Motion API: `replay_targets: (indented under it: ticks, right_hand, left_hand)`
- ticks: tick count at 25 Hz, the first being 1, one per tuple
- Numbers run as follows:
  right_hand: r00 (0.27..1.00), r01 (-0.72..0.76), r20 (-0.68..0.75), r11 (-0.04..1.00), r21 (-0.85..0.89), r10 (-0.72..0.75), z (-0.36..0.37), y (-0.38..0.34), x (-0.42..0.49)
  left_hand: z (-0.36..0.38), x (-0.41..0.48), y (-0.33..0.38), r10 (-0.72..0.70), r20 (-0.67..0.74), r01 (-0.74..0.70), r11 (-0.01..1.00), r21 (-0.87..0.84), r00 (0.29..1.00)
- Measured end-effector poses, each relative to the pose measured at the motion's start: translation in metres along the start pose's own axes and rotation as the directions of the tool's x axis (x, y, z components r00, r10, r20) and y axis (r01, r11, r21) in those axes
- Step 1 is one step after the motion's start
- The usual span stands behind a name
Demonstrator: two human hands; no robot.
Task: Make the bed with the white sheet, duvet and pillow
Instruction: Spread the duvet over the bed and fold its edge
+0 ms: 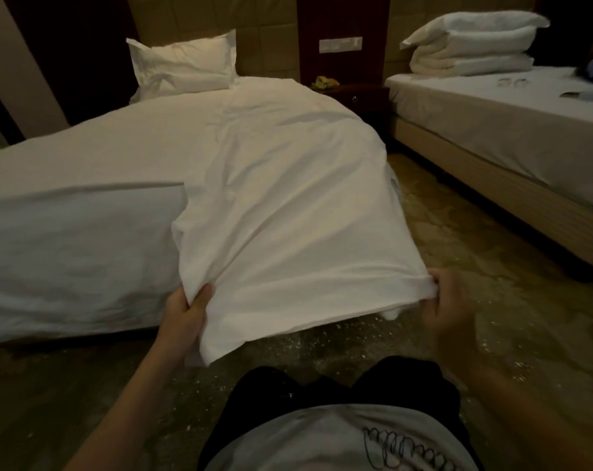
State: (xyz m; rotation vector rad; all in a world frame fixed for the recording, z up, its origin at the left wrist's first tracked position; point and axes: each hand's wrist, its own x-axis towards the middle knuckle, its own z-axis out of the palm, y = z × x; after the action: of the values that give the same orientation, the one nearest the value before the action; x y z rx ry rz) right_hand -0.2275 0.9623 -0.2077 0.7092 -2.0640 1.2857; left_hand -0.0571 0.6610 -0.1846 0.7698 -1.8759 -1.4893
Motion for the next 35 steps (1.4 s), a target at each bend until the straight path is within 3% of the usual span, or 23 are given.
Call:
replay_targets:
  ticks: [2,5,10,14,16,20,22,25,29,35]
  right_hand:
    - [0.976,0.181,-0.116,0.982,-0.050,-0.186,-0.014,-0.012,0.001]
    - [0.977,0.211,0.028,0.973,-0.089,-0.209,-0.010,0.001,-0.019]
    - [0.950,-0.028,0.298,0.976,-0.215,0.093,0.021,0.048,-0.022]
    - [0.823,-0.248,0.377,0.867,-0.432,0.424,0.040,0.053,0.009]
    - [0.796,-0.235,0.404,0.845,-0.480,0.450,0.044,0.055,0.009]
    - [0.797,-0.273,0.323,0.783,-0.559,0.510,0.032,0.068,-0.009]
    - [0.815,-0.286,0.305,0.801,-0.526,0.492,0.022,0.073,-0.019]
    - [0.851,-0.147,0.382,0.861,-0.487,0.361,0.012,0.071,-0.023]
    - [0.768,-0.027,0.482,0.773,-0.634,0.423,0.024,0.059,-0.014]
    - [0.802,-0.017,0.445,0.760,-0.650,0.398,0.041,0.056,-0.015]
  left_hand:
    - [-0.009,-0.007,0.014,0.123,-0.053,-0.123,0.992,-0.007,0.991]
    - [-0.016,-0.004,0.013,0.152,-0.036,-0.149,0.987,0.066,0.988]
    - [-0.006,-0.001,-0.019,-0.049,0.071,0.046,0.998,0.051,0.996]
    - [-0.008,0.009,-0.026,-0.111,0.101,0.112,0.994,-0.005,0.989]
    - [-0.005,0.010,-0.027,-0.129,0.128,0.128,0.992,0.016,0.983]
    - [0.003,0.002,-0.036,-0.143,0.152,0.140,0.990,0.036,0.978]
    - [0.005,-0.002,-0.039,-0.144,0.168,0.138,0.989,0.045,0.975]
    - [0.006,-0.006,-0.038,-0.160,0.172,0.158,0.987,0.028,0.972]
    - [-0.003,-0.004,-0.034,-0.184,0.161,0.187,0.982,-0.005,0.970]
    - [-0.007,-0.002,-0.032,-0.180,0.159,0.189,0.981,-0.040,0.971]
